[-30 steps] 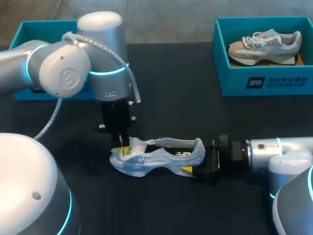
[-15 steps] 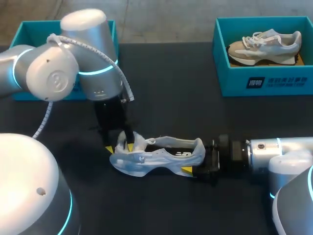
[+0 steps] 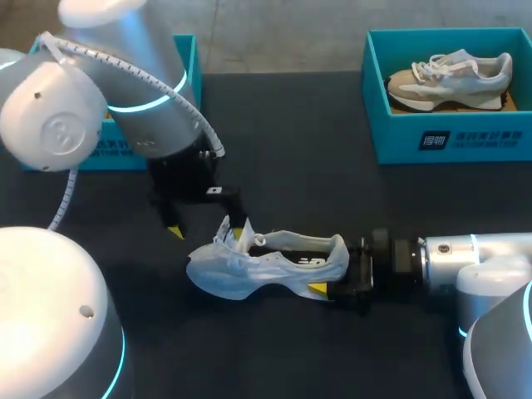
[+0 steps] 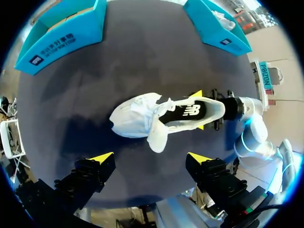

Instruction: Take the shoe out of the shoebox, open the shoe tongue, remove and reinsert the insole, then place the shoe into the shoebox

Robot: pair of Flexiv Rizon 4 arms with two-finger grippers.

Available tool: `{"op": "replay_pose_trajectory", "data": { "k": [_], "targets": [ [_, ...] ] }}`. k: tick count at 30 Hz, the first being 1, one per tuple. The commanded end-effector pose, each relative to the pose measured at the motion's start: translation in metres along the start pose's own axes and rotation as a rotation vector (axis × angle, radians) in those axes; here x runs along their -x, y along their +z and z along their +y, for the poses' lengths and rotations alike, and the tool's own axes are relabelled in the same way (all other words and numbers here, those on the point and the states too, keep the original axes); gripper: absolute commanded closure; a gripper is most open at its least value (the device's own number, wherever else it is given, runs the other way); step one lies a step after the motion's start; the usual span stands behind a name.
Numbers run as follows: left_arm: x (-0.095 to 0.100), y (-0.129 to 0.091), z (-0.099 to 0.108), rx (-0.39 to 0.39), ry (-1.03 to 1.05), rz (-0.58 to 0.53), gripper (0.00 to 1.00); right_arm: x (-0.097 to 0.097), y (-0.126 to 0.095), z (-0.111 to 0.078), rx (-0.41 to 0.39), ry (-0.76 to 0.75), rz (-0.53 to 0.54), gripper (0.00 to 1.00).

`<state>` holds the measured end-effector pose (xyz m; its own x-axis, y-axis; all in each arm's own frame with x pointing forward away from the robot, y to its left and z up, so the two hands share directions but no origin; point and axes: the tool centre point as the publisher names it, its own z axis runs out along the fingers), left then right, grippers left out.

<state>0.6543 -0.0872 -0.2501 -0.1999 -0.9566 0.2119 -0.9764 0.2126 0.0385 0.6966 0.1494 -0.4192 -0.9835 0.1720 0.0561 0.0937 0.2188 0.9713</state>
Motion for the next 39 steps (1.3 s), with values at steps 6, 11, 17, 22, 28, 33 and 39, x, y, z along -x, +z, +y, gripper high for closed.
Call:
{"op": "replay_pose_trajectory", "data": {
  "k": [6, 11, 17, 22, 28, 33, 39],
  "targets": [
    [-0.026, -0.033, 0.001, -0.028, 0.275, -0.005, 1.00, -0.001, 0.002, 0.000, -0.001, 0.000, -0.005, 1.00],
    [-0.033, -0.046, 0.006, 0.019, 0.647, 0.021, 1.00, -0.001, 0.002, 0.000, -0.001, 0.000, -0.005, 1.00],
    [-0.048, -0.051, 0.003, 0.075, 0.921, 0.019, 1.00, -0.001, 0.002, 0.000, -0.001, 0.000, -0.005, 1.00],
    [-0.061, -0.055, 0.010, 0.058, 1.155, -0.053, 1.00, -0.001, 0.002, 0.000, -0.001, 0.000, -0.005, 1.00],
    [-0.063, -0.056, 0.012, 0.049, 1.201, -0.085, 1.00, -0.001, 0.002, 0.000, -0.001, 0.000, -0.005, 1.00],
    [-0.063, -0.056, 0.012, 0.049, 1.201, -0.085, 1.00, -0.001, 0.002, 0.000, -0.001, 0.000, -0.005, 1.00],
    [-0.064, -0.055, 0.010, 0.052, 1.286, -0.037, 1.00, -0.001, 0.002, 0.000, -0.001, 0.000, -0.005, 1.00]
  ]
}}
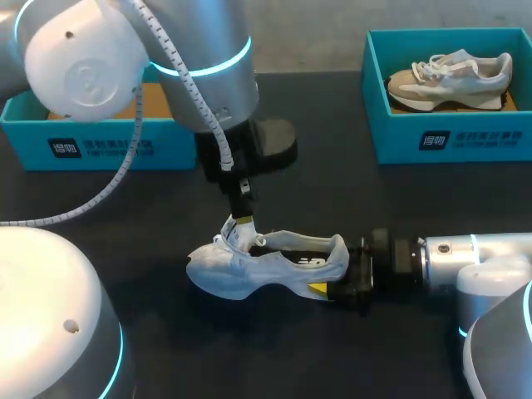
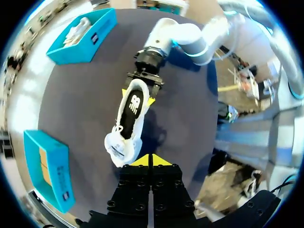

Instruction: Take the shoe out of the shoebox, open the shoe tongue, remove and reinsert the insole, then place the shoe into the shoebox

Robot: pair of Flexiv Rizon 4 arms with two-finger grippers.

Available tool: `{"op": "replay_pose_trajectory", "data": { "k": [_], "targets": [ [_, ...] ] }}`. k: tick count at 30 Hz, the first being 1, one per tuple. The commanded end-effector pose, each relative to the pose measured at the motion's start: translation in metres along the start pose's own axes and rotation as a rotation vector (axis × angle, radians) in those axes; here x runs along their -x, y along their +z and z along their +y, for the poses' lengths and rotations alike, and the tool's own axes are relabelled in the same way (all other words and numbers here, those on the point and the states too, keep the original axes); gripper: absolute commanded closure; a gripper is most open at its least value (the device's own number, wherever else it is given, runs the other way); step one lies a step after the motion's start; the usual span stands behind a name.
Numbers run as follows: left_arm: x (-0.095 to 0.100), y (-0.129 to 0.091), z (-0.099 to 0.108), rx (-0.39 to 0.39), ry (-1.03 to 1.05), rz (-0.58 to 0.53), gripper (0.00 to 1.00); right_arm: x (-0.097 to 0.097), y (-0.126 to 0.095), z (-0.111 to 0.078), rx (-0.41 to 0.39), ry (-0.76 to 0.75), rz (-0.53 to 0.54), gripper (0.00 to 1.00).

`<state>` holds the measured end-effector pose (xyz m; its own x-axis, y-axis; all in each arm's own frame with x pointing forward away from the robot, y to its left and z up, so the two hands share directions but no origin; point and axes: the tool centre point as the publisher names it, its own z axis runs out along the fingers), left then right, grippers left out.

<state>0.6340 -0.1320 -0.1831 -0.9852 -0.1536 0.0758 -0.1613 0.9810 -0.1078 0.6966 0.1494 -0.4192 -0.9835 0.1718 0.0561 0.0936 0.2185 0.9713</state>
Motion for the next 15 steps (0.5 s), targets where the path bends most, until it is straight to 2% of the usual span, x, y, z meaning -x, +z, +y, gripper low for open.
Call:
{"op": "replay_pose_trajectory", "data": {
  "k": [1, 4, 10, 13, 15],
  "targets": [
    [0.004, 0.002, -0.007, -0.022, 0.127, 0.055, 1.00, -0.001, 0.002, 0.000, -0.001, 0.000, -0.005, 1.00],
    [0.019, 0.012, -0.019, -0.084, 0.216, 0.128, 1.00, -0.001, 0.002, 0.000, -0.001, 0.000, -0.005, 1.00],
    [0.036, 0.045, -0.041, -0.037, 0.280, 0.083, 1.00, -0.001, 0.002, 0.000, -0.001, 0.000, -0.005, 1.00],
    [0.039, 0.061, -0.051, 0.000, 0.290, 0.075, 1.00, -0.001, 0.002, 0.000, -0.001, 0.000, -0.005, 1.00],
    [0.039, 0.067, -0.055, -0.008, 0.302, 0.080, 1.00, -0.001, 0.002, 0.000, -0.001, 0.000, -0.005, 1.00]
  ]
}}
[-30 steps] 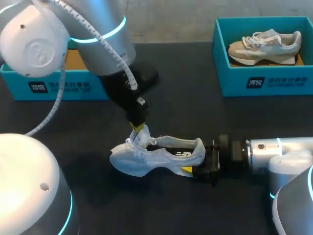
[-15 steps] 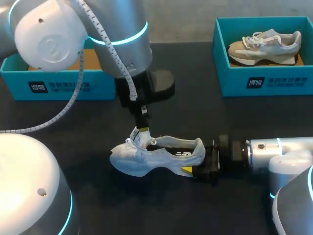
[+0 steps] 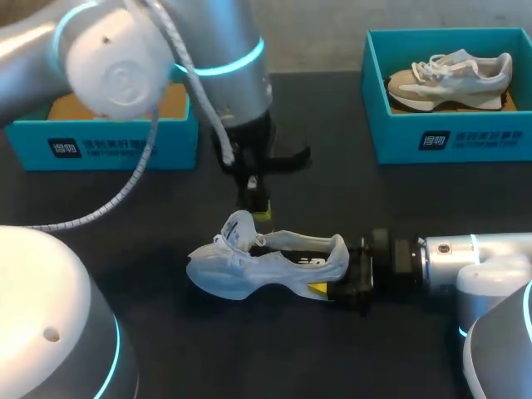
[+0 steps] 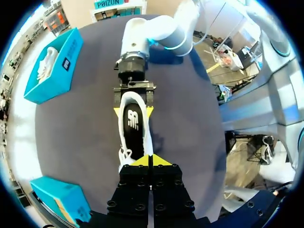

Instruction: Take the shoe out of the shoebox, open the shoe tongue, remove and reinsert the insole, then place the shoe into the shoebox

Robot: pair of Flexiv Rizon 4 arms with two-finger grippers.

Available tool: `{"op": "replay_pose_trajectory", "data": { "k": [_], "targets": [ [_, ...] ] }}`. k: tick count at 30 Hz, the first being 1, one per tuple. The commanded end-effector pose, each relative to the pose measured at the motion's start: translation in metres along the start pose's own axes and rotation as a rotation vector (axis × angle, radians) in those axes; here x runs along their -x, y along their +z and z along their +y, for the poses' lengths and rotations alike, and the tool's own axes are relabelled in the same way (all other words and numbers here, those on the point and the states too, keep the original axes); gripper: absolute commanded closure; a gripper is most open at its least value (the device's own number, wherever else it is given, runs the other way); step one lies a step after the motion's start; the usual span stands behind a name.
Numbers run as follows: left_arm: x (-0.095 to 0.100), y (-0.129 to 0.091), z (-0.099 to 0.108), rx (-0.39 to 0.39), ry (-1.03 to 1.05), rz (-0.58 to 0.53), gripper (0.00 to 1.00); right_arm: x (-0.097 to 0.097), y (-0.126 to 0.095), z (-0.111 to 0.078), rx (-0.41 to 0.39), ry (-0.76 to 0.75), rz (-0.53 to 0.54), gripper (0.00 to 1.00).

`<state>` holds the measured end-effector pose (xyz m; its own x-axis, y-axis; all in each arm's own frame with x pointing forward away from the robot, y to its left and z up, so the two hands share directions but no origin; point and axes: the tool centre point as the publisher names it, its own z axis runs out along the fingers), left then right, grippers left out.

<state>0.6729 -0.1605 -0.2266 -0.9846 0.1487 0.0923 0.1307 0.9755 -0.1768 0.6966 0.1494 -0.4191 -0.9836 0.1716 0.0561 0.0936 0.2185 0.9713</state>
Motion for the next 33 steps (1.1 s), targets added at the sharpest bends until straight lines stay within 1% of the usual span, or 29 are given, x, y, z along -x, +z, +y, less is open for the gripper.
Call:
{"op": "replay_pose_trajectory", "data": {
  "k": [1, 3, 5, 8, 21, 24, 27, 29, 33],
  "targets": [
    [0.012, 0.029, -0.024, 0.035, -0.003, 0.023, 1.00, -0.001, 0.002, 0.000, -0.001, 0.000, -0.005, 1.00],
    [0.014, 0.037, -0.026, 0.020, 0.005, 0.027, 1.00, -0.001, 0.002, 0.000, -0.001, 0.000, -0.005, 1.00],
    [0.015, 0.046, -0.028, 0.024, 0.012, 0.002, 1.00, -0.001, 0.002, 0.000, -0.001, 0.000, -0.005, 1.00],
    [0.016, 0.058, -0.031, 0.037, 0.012, -0.001, 1.00, -0.001, 0.002, 0.000, -0.001, 0.000, -0.005, 1.00],
    [0.016, 0.058, -0.031, 0.037, 0.012, -0.001, 1.00, -0.001, 0.002, 0.000, -0.001, 0.000, -0.005, 1.00],
    [0.020, 0.077, -0.035, 0.062, 0.024, 0.010, 1.00, -0.001, 0.002, 0.000, -0.001, 0.000, -0.005, 1.00],
    [0.021, 0.093, -0.038, 0.063, 0.040, 0.004, 1.00, -0.001, 0.002, 0.000, -0.001, 0.000, -0.005, 1.00],
    [0.025, 0.099, -0.039, 0.065, 0.037, 0.013, 1.00, -0.001, 0.002, 0.000, -0.001, 0.000, -0.005, 1.00],
    [0.029, 0.109, -0.040, 0.044, 0.044, 0.021, 1.00, -0.001, 0.002, 0.000, -0.001, 0.000, -0.005, 1.00]
  ]
}}
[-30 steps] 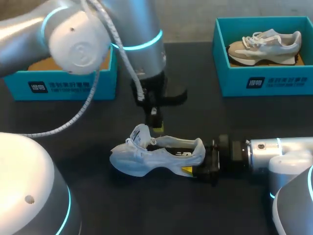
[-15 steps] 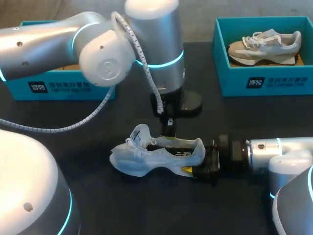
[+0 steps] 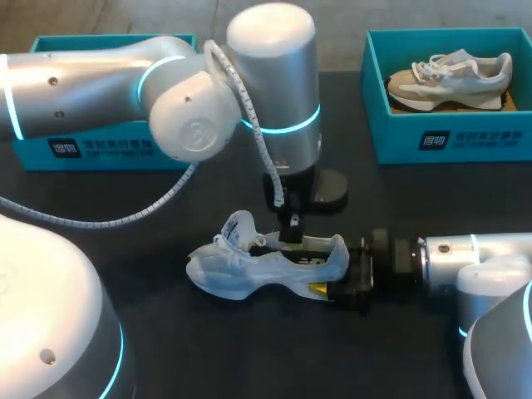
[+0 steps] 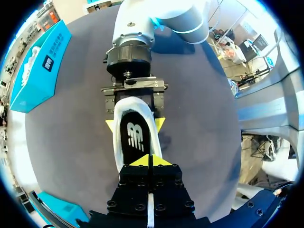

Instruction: Take the shoe out of the shoebox, open the shoe tongue, remove and reinsert the insole, then place the shoe into the shoebox

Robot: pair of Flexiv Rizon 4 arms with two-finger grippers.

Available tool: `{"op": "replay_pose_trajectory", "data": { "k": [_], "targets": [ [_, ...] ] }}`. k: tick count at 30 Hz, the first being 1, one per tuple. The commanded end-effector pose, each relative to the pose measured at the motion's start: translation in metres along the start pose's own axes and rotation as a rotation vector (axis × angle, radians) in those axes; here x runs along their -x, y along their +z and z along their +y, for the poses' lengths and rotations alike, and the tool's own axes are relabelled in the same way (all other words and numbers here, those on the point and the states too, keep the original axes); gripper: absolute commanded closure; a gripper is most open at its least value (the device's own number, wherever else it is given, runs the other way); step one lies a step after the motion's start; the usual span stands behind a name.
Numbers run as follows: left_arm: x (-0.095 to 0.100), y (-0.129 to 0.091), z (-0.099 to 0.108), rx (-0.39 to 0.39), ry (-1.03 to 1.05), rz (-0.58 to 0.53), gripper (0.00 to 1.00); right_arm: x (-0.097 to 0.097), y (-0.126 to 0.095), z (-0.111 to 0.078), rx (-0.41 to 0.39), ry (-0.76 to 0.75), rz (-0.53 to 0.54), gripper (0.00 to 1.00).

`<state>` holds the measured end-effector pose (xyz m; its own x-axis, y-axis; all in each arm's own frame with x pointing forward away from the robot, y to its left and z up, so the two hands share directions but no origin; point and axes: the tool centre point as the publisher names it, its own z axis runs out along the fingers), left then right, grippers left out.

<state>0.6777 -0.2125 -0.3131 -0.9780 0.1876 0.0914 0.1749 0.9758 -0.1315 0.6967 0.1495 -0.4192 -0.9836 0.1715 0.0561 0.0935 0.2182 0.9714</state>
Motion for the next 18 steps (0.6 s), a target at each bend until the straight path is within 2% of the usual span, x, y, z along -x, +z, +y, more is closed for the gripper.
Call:
{"op": "replay_pose_trajectory", "data": {
  "k": [1, 9, 18],
  "targets": [
    [0.010, 0.019, -0.006, -0.006, 0.002, 0.015, 1.00, -0.001, 0.002, 0.000, -0.002, 0.000, -0.005, 1.00],
    [0.020, 0.037, -0.008, 0.011, -0.027, 0.027, 1.00, -0.001, 0.002, 0.000, -0.002, 0.000, -0.005, 1.00],
    [0.014, 0.047, 0.005, 0.017, -0.026, 0.029, 1.00, -0.001, 0.002, 0.000, -0.002, 0.000, -0.005, 1.00]
  ]
}}
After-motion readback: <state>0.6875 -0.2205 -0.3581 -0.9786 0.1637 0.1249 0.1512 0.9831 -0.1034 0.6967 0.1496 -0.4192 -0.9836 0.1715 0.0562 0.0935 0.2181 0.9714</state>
